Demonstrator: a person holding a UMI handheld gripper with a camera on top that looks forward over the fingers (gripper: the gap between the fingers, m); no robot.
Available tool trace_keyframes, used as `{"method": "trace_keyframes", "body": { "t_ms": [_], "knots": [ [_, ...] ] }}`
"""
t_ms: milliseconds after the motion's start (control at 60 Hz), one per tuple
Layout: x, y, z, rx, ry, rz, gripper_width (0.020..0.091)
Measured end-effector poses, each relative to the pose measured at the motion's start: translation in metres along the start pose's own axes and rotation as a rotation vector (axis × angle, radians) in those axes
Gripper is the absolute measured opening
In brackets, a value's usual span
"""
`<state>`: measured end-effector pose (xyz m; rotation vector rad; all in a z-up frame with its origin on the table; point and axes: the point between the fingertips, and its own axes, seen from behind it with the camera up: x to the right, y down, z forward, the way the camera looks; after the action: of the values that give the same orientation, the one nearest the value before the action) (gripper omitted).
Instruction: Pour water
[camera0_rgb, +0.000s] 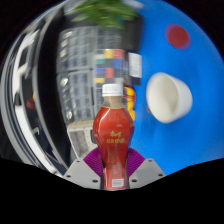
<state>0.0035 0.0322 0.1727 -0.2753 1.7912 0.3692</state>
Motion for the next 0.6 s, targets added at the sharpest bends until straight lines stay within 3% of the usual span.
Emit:
{"method": "trace_keyframes", "body": {
  "t_ms": [67,167,333,433,600],
  "knots": [
    [-0.016,-0.012,-0.006,0.0,0.007,-0.243,0.028],
    [-0.047,-0.053,-0.022,0.064,0.02,-0.578,0.0282],
    [-0.072,-0.138,-0.045,0.229,0.123,-1.089,0.028],
    [-0.051,-0.191,-0.05,0.311,0.213,-1.289,0.0295],
    [-0.016,-0.258,-0.061,0.341,0.374,-1.44,0.0295]
  ]
}}
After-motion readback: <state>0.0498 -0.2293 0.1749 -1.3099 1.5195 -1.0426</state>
